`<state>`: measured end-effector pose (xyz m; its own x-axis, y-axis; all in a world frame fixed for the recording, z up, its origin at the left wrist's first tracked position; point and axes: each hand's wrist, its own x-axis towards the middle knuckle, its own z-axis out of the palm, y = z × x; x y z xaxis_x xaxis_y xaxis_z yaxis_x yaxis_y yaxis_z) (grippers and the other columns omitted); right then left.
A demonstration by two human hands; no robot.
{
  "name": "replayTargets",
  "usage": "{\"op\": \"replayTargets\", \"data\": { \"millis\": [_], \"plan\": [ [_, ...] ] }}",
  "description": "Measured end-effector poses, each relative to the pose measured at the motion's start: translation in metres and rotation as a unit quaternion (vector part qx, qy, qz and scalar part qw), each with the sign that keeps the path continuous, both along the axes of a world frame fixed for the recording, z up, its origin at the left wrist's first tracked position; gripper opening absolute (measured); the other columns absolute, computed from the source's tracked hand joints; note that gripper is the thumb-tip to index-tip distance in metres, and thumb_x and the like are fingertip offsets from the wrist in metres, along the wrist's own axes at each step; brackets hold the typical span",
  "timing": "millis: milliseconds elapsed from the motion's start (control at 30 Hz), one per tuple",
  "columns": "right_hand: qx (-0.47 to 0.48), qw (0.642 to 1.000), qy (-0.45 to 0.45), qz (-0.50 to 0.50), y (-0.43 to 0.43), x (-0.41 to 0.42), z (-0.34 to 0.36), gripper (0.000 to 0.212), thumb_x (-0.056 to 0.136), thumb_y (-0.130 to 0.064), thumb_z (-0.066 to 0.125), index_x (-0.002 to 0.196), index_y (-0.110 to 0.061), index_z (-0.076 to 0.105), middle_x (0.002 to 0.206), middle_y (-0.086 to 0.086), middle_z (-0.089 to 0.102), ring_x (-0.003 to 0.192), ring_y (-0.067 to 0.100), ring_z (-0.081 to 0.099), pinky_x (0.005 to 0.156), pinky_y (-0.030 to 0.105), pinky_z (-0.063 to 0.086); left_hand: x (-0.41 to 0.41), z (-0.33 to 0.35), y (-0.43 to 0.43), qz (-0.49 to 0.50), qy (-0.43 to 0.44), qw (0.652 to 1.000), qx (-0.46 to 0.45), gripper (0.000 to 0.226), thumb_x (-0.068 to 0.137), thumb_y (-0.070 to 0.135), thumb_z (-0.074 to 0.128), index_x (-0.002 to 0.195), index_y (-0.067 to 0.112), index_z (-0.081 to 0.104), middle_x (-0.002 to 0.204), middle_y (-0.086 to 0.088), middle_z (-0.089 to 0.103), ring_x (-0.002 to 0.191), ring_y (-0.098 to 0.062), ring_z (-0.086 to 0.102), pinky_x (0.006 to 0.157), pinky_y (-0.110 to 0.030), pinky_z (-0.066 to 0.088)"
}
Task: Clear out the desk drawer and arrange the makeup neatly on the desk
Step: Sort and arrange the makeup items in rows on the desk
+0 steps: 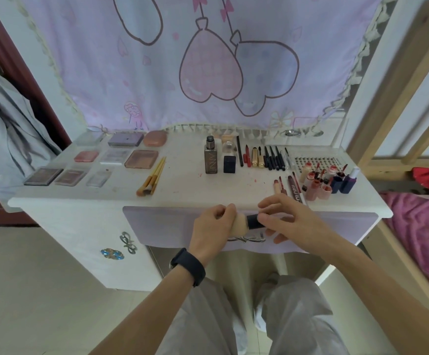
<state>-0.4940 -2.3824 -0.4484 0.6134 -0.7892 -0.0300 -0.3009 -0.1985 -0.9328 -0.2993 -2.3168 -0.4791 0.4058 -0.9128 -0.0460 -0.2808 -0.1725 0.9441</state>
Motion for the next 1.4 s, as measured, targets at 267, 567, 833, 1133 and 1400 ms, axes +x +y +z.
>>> {"op": "replayTargets", "data": {
  "millis": [267, 567, 833, 1133, 1400],
  "plan": [
    [-0.028, 0.998, 0.032, 0.041, -0.004, 0.004, 0.01, 0.034, 0.077, -0.067, 0.069, 0.097, -0.04, 0.064, 0.093, -0.012, 0.074, 0.071, 0.009, 0.071, 0.065, 0.022, 0.055, 0.003, 0.004, -0.002, 0.001, -0.023, 1.0, -0.008, 0.049, 0.098, 0.048, 0.051, 0.085, 0.002, 0.061, 0.066, 0.003, 0.051, 0.061, -0.013, 0.047, 0.06, -0.029, 0.04],
    [-0.041, 0.994, 0.09, 0.043, -0.012, 0.007, 0.012, 0.046, 0.085, -0.071, 0.05, 0.099, -0.03, 0.066, 0.082, -0.009, 0.076, 0.064, 0.007, 0.069, 0.06, 0.02, 0.056, 0.005, 0.005, -0.002, -0.001, -0.002, 1.0, -0.002, 0.048, 0.098, 0.049, 0.052, 0.087, 0.004, 0.064, 0.068, 0.002, 0.053, 0.062, -0.015, 0.049, 0.058, -0.03, 0.044],
    [-0.072, 0.991, 0.091, 0.068, -0.01, 0.005, 0.016, 0.042, 0.073, -0.069, 0.072, 0.111, -0.057, 0.059, 0.108, -0.03, 0.065, 0.092, -0.001, 0.068, 0.077, 0.021, 0.055, 0.007, 0.003, -0.003, -0.001, 0.004, 1.0, 0.009, 0.047, 0.098, 0.048, 0.052, 0.088, 0.004, 0.065, 0.068, 0.001, 0.053, 0.063, -0.015, 0.049, 0.058, -0.029, 0.044],
    [-0.231, 0.957, 0.163, 0.061, -0.012, 0.003, 0.021, 0.023, 0.089, -0.034, 0.075, 0.109, -0.041, 0.067, 0.1, -0.022, 0.067, 0.093, 0.0, 0.063, 0.086, 0.029, 0.055, 0.016, 0.005, -0.002, -0.007, 0.032, 0.999, 0.032, 0.046, 0.098, 0.048, 0.052, 0.087, 0.006, 0.065, 0.07, 0.001, 0.053, 0.063, -0.015, 0.05, 0.057, -0.027, 0.043],
    [-0.288, 0.951, 0.109, 0.038, -0.01, 0.002, 0.018, 0.03, 0.087, -0.029, 0.078, 0.114, -0.038, 0.069, 0.106, -0.022, 0.064, 0.095, 0.0, 0.064, 0.089, 0.033, 0.057, 0.022, 0.01, -0.005, 0.005, 0.087, 0.995, 0.044, 0.04, 0.097, 0.05, 0.055, 0.073, 0.018, 0.061, 0.056, 0.01, 0.047, 0.052, -0.013, 0.044, 0.046, -0.022, 0.039]
  ]
}}
